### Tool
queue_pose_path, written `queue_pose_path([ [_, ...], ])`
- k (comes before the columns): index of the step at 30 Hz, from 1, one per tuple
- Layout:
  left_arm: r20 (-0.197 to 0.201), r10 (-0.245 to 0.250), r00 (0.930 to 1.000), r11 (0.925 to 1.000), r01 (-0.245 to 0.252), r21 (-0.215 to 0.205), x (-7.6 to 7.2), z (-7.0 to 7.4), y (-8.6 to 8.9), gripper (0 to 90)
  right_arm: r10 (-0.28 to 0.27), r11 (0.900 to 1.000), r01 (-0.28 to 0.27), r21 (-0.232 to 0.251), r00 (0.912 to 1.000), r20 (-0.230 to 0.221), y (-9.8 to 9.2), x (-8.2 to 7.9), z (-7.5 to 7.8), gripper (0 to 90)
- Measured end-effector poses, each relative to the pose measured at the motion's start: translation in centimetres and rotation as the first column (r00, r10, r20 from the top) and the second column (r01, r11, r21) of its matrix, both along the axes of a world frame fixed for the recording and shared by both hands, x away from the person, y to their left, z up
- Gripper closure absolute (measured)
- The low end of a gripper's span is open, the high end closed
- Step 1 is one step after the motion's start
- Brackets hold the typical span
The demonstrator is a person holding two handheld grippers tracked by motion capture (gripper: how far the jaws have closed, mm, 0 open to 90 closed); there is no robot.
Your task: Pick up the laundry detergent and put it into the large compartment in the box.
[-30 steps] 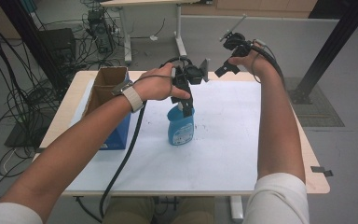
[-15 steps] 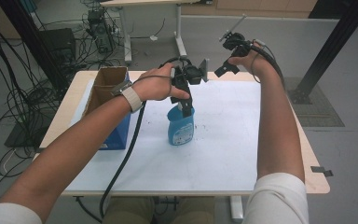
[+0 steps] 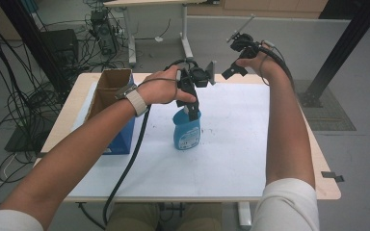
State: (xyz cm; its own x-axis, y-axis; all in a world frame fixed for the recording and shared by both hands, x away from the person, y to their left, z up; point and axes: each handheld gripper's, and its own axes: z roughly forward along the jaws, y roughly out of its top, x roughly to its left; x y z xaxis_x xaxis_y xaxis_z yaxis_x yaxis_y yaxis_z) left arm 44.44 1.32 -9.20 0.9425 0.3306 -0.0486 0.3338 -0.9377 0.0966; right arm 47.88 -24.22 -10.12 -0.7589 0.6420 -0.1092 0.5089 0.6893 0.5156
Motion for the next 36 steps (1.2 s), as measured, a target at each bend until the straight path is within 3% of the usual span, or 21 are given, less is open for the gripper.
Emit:
queue_pose_path([
  [36,0.012,0.006,0.9999,1.0,-0.006,-0.002,-0.17,-0.12,-0.04,9.9,-0.001,1.0,0.001,0.003,1.0,0.001,-0.05,-0.02,0.0,10.8],
])
